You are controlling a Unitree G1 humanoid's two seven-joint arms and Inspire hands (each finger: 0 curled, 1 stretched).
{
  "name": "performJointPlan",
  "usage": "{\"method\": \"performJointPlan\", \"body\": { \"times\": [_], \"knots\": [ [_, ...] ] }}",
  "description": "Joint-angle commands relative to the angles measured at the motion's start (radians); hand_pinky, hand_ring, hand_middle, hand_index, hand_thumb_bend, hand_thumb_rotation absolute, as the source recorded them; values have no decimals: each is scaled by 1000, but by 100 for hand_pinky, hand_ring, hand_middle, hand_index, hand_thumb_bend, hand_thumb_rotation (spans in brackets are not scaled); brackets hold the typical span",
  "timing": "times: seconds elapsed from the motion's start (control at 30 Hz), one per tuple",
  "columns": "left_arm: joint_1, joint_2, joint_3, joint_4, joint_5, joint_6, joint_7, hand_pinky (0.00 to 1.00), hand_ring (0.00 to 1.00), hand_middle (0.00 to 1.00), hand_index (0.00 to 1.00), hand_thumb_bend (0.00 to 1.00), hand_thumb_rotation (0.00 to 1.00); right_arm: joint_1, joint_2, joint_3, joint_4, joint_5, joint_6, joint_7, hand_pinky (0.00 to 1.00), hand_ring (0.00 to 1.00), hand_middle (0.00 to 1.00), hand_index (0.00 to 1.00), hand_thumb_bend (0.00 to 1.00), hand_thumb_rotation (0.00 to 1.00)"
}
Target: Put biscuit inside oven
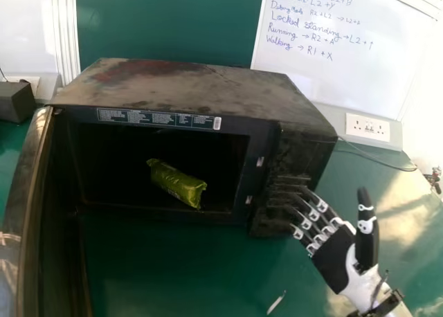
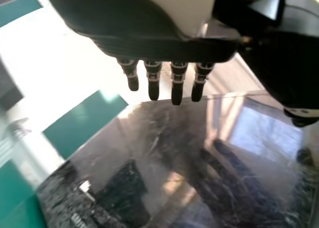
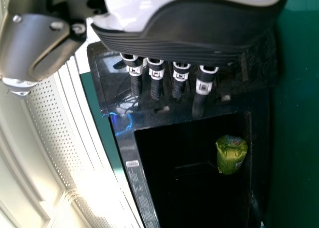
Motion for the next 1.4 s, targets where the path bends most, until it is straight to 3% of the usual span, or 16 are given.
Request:
{"method": "performJointPlan", "body": {
  "times": [0.0,0.2,0.3,0.37,0.7,0.97,1.37],
  "knots": [
    [28,23,-4,-38,18,11,13,100,100,100,100,90,100,21,-17,-32,11,25,20,13,98,100,100,100,100,100],
    [91,56,-30,-144,54,75,10,100,100,100,100,86,100,61,-22,-77,34,32,45,30,94,100,100,100,100,98],
    [110,66,-49,-174,57,97,13,100,100,100,100,85,100,67,-16,-87,41,33,46,37,78,100,100,100,100,95],
    [114,71,-52,-185,64,100,14,100,100,100,100,85,100,67,-12,-90,45,30,47,35,73,99,100,100,100,95],
    [117,123,-60,-210,107,125,10,100,100,100,100,86,100,65,11,-84,59,2,33,8,98,100,100,100,100,97],
    [89,198,-70,-244,118,194,13,100,100,100,100,86,100,63,35,-77,53,-11,31,-13,100,100,100,95,100,100],
    [-23,274,-14,-290,273,278,10,100,100,100,100,87,100,59,47,-78,57,-29,22,-15,100,100,100,100,100,100]
  ]
}}
